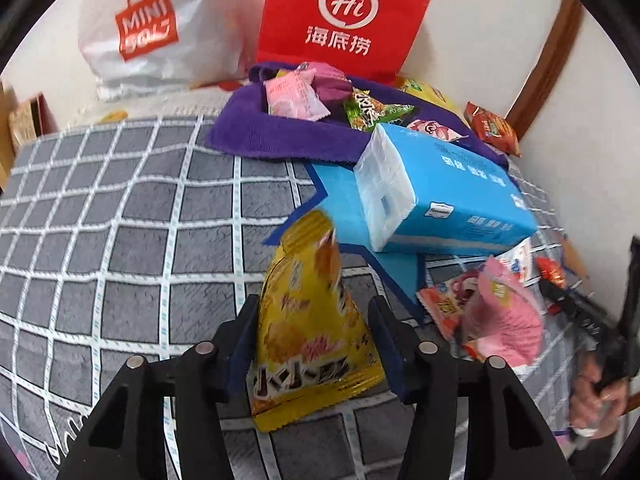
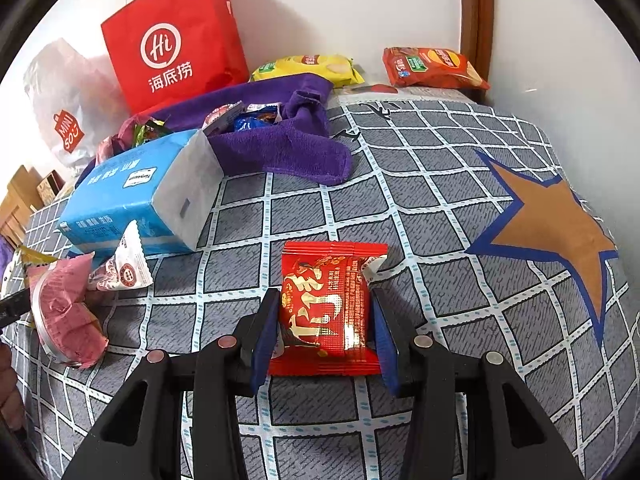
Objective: Organize snacks
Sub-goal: 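Lift both held packets and carry them toward the purple towel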
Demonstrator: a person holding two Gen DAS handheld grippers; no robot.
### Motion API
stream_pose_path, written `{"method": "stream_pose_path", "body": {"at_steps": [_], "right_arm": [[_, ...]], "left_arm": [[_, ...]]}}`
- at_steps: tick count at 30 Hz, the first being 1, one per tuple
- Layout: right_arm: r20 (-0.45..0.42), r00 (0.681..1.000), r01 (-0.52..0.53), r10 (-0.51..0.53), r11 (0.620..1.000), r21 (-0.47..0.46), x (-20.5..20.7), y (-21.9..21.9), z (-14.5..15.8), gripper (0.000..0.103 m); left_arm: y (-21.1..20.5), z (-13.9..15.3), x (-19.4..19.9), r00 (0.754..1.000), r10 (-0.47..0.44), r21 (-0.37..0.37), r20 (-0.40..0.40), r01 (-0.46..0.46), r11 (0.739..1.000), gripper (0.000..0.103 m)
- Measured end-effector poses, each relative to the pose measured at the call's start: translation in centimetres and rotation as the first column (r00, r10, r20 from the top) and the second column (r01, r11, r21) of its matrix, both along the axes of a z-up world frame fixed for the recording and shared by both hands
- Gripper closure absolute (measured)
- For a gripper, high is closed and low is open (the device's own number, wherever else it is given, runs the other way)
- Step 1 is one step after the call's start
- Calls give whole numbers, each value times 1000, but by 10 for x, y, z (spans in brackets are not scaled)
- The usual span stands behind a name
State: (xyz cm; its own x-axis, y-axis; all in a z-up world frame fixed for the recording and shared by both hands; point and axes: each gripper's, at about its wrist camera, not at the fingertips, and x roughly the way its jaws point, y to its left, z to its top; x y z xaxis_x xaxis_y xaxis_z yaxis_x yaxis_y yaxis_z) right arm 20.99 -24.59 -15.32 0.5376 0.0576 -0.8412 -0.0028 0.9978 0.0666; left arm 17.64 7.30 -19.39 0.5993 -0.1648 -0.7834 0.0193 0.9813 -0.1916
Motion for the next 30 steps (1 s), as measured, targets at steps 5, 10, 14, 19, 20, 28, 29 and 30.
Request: {"method": "stream_pose_path", "body": {"at_steps": [5,10,14,19,20,28,29,30], "right_arm": [[-1,1000,-3,3,1000,-6,0,0,-1,58],[-3,1000,-15,15,1000,-22,1,4,-2,54],[-5,1000,-20,20,999,-39,1,5,-2,54],[-1,1000,-16,16,1000,-17,0,4,-2,54],[-2,1000,-17,17,1000,-19,0,4,-2,54],[-8,999,-52,52,997,-51,0,10,-2,56],[-10,998,-57,57,997,-52,0,10,-1,56],[-14,998,-61,60,997,-50,-1,11,0,56]], "left_arm": [[-4,-2,-4,999,-3,40,40,1,999,57],[2,-2,-4,999,-1,-5,43,1,1000,56],[2,-3,-4,999,0,-11,44,1,1000,56],[5,-2,-5,999,1,-40,46,1,999,56],[5,-2,-5,999,1,-39,46,1,999,56],[4,0,-7,999,-3,9,40,2,1000,59],[1,1,-9,999,-3,47,34,2,999,59],[0,2,-12,1000,-1,68,28,-1,998,59]]}}
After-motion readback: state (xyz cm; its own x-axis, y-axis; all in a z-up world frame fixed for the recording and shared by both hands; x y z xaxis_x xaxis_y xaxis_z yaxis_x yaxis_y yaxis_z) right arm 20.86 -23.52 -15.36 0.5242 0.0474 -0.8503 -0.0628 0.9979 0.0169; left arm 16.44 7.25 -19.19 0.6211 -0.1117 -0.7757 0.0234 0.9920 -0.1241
